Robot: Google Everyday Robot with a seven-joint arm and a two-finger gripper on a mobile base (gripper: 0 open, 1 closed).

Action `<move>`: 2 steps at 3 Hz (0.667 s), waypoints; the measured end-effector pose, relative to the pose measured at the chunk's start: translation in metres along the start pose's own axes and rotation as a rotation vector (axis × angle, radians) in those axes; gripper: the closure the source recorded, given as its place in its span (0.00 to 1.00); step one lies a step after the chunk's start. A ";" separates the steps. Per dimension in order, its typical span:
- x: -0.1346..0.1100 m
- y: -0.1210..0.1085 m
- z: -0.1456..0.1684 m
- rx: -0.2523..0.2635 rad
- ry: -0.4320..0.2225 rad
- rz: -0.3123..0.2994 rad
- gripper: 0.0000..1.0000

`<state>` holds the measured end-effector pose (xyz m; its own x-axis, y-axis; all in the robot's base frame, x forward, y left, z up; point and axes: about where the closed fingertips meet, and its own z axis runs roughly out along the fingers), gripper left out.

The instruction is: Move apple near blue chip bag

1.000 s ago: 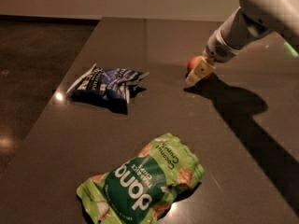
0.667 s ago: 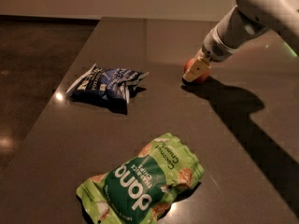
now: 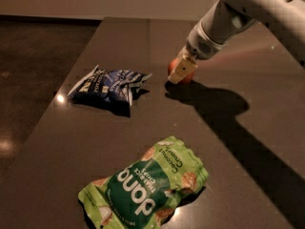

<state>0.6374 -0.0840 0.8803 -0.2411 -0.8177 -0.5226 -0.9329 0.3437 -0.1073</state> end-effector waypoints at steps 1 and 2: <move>-0.026 0.028 0.017 -0.050 -0.007 -0.083 1.00; -0.039 0.049 0.031 -0.081 -0.013 -0.143 1.00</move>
Offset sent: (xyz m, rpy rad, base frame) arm -0.0456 0.0922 -0.0198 -0.0084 -0.0184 0.2469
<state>0.6094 -0.0205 0.8689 -0.1011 -0.8493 -0.5182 -0.9761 0.1855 -0.1134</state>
